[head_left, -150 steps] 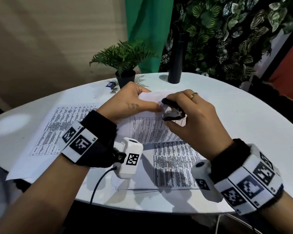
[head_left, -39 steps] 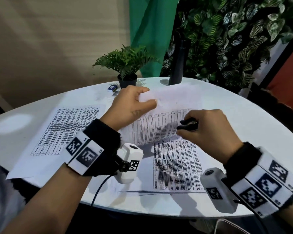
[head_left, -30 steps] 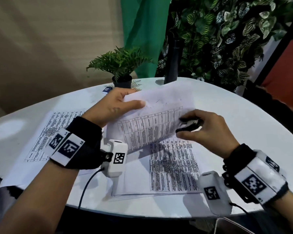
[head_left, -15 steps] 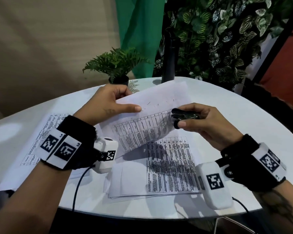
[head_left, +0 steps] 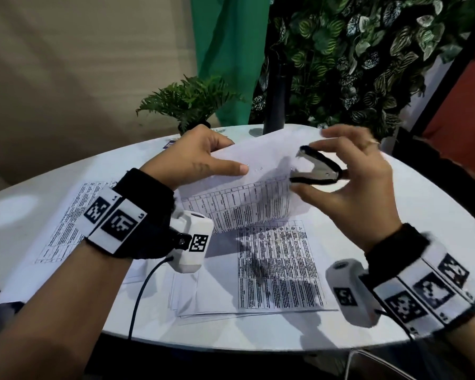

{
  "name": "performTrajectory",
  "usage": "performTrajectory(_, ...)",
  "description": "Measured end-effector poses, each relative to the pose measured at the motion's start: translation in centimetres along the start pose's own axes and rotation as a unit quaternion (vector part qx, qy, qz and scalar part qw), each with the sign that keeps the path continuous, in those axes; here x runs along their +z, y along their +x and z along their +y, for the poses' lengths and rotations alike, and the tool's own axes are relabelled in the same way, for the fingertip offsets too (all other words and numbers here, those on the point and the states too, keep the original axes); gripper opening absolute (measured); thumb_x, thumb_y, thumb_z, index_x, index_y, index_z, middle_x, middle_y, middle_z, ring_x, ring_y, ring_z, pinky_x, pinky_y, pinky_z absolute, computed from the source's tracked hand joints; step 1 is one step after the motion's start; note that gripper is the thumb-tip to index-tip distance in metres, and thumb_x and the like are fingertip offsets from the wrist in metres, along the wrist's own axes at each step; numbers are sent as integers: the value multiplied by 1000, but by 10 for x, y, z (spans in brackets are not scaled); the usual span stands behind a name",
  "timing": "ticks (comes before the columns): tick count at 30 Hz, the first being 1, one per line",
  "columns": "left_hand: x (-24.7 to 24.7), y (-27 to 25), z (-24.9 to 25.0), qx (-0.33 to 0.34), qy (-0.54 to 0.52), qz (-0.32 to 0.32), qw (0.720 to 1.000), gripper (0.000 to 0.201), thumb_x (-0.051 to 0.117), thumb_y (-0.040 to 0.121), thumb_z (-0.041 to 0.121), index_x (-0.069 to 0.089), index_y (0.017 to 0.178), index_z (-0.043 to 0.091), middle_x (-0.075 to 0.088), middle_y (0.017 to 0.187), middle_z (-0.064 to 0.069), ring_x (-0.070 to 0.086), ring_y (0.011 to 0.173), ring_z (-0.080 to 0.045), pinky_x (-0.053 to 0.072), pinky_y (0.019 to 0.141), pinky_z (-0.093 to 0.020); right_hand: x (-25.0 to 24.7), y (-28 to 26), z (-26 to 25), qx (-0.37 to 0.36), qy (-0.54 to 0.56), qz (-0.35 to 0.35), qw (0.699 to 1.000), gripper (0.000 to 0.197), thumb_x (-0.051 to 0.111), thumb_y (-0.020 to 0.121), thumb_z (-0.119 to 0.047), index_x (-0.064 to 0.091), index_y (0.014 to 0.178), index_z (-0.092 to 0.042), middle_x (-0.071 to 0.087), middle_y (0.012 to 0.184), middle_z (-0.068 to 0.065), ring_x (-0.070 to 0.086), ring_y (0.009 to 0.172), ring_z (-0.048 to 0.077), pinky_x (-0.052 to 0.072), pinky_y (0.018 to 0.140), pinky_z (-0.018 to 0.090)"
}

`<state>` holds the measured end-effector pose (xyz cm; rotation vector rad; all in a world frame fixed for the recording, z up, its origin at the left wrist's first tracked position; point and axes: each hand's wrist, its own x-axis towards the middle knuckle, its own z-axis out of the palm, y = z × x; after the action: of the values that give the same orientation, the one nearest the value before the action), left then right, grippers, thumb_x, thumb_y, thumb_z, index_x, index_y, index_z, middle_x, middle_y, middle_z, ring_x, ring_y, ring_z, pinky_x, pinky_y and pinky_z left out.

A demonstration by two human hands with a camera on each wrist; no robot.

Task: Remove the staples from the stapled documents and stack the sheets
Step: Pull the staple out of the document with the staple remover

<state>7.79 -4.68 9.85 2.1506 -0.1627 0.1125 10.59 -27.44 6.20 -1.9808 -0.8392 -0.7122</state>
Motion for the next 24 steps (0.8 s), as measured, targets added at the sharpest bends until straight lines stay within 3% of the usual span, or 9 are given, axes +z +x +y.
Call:
performTrajectory(2, 0, -2, 3, 6, -26, -23, 999, 32, 73, 73, 21, 71, 88, -8, 66, 82, -29, 52, 65, -17, 40, 60, -22, 4, 6, -14, -62, -24, -34, 997, 37, 74, 65, -20, 64, 98, -8, 61, 102, 6, 61, 89, 23, 53, 67, 44)
performTrajectory(5, 1, -5, 5, 5, -47, -43, 998, 35, 72, 67, 26, 73, 86, -3, 70, 79, -21, 57, 64, -17, 43, 60, -23, 13, 13, -26, -125, -49, -65, 989, 38, 69, 65, -16, 66, 102, -7, 62, 100, 9, 61, 79, 31, 53, 59, 43)
performTrajectory(8, 2, -7, 7, 10, -59, -49, 997, 25, 71, 66, 24, 72, 80, 3, 69, 66, 1, 58, 57, -5, 43, 55, -13, 18, 19, -28, -179, -73, -93, 977, 40, 68, 67, -13, 68, 106, -9, 61, 102, 12, 61, 79, 32, 53, 55, 41)
performTrajectory(11, 3, -8, 8, 19, -70, -54, 996, 16, 70, 66, 23, 70, 75, 10, 66, 59, 9, 55, 56, 1, 41, 54, -10, 21, 21, -28, -190, -55, -114, 973, 40, 67, 68, -14, 68, 107, -9, 63, 103, 10, 63, 82, 32, 54, 57, 42)
performTrajectory(18, 4, -5, 6, 25, -69, -68, 995, 6, 69, 78, 4, 70, 77, 10, 67, 61, 10, 56, 58, 4, 42, 58, -8, 22, 24, -26, -182, -48, -136, 973, 36, 69, 69, -15, 69, 105, -9, 64, 100, 8, 64, 78, 33, 54, 58, 44)
performTrajectory(22, 4, -4, 7, 18, -57, -72, 996, 1, 71, 77, 9, 71, 77, 9, 67, 62, 9, 55, 58, 2, 41, 57, -10, 22, 25, -26, -177, -53, -145, 972, 34, 68, 70, -17, 69, 103, -11, 65, 98, 7, 65, 78, 33, 54, 59, 44)
performTrajectory(24, 4, -5, 8, 17, -62, -78, 995, 9, 72, 72, 18, 71, 77, 10, 67, 63, 9, 54, 59, 0, 41, 57, -11, 22, 26, -27, -176, -55, -145, 972, 32, 68, 71, -18, 70, 102, -11, 66, 97, 6, 65, 77, 33, 54, 58, 43)
